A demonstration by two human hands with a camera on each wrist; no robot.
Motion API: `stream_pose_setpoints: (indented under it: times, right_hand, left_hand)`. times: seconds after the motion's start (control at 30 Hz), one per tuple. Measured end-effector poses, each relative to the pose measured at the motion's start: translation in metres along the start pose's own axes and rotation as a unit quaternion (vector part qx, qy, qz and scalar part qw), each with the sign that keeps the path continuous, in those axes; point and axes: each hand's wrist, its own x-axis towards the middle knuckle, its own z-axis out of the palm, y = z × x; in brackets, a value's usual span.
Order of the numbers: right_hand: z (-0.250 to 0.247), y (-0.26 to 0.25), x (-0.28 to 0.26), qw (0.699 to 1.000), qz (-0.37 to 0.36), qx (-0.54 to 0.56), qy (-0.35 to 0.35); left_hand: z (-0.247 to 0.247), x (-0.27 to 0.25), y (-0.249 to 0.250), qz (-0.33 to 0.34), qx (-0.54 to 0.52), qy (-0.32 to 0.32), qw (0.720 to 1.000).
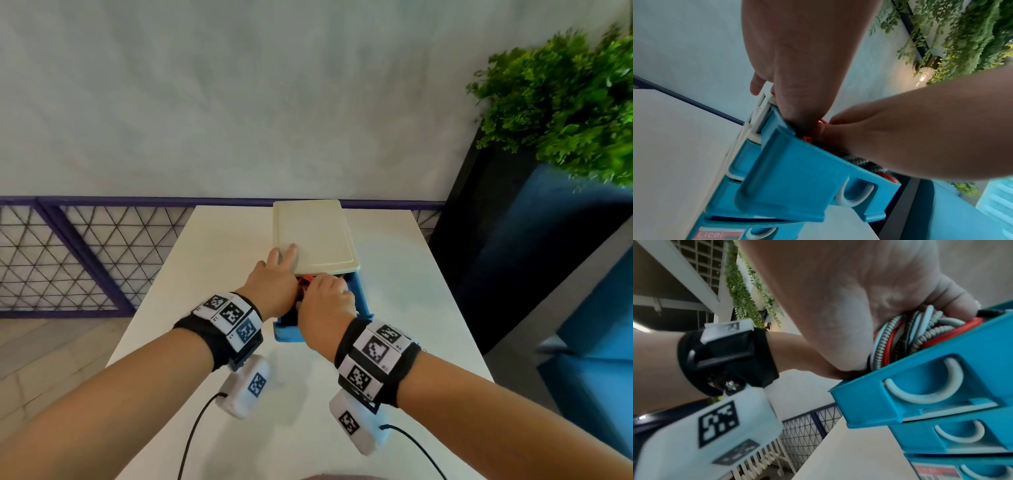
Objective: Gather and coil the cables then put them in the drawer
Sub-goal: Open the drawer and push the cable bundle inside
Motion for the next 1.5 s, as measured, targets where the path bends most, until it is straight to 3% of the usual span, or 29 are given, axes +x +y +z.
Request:
stream_pose_setpoints:
  times: [0.07, 0.2, 0.27, 0.37, 0.57, 0.73, 0.9, 0.97, 1.03, 1.23, 1.5]
  right_hand:
    - [-0.002, 0.013, -0.006, 0.997, -0.039, 0.066, 0.025]
    - [-0.001, 0.05, -0.017, 0.965, -0.192, 0.179, 0.025]
    - [0.009, 0.062, -0.017, 0.956, -0.265, 0.096, 0.083]
    - [0.014, 0.062, -0.015, 0.933, -0.332, -0.084, 0.106]
    - [0.015, 0.049, -0.003, 0.929, -0.33, -0.131, 0.101]
    - [0.012, 0.049, 0.009, 0.927, -0.338, -0.128, 0.103]
    - [0.011, 0.065, 0.026, 0.931, -0.347, -0.047, 0.105]
    - [0.012, 0.073, 0.028, 0.936, -0.319, 0.106, 0.1]
    - [0.014, 0.077, 0.029, 0.923, -0.309, 0.213, 0.084]
    - [0.021, 0.083, 0.022, 0.905, -0.346, 0.239, 0.067]
    - [0.023, 0.083, 0.02, 0.915, -0.334, 0.215, 0.075]
  left_hand:
    - [-0.001, -0.001, 0.001, 0.019, 0.016, -0.001, 1.0]
    - [-0.004, -0.003, 0.005, 0.037, 0.084, 0.018, 0.996]
    - [-0.003, -0.003, 0.008, 0.051, 0.097, 0.024, 0.994]
    - [-0.004, -0.005, 0.01, 0.041, 0.123, 0.016, 0.991]
    - [-0.008, -0.011, 0.009, 0.018, 0.022, 0.004, 1.0]
    - [-0.008, -0.011, 0.002, 0.06, 0.101, -0.016, 0.993]
    - [-0.012, -0.007, 0.0, 0.066, 0.041, -0.012, 0.997]
    - [-0.01, -0.005, -0.002, 0.078, 0.017, -0.012, 0.997]
    - [-0.009, -0.006, -0.005, 0.085, 0.002, -0.017, 0.996]
    - [-0.008, 0.0, -0.018, 0.115, -0.001, -0.061, 0.992]
    - [-0.019, -0.003, -0.016, 0.118, 0.021, -0.133, 0.984]
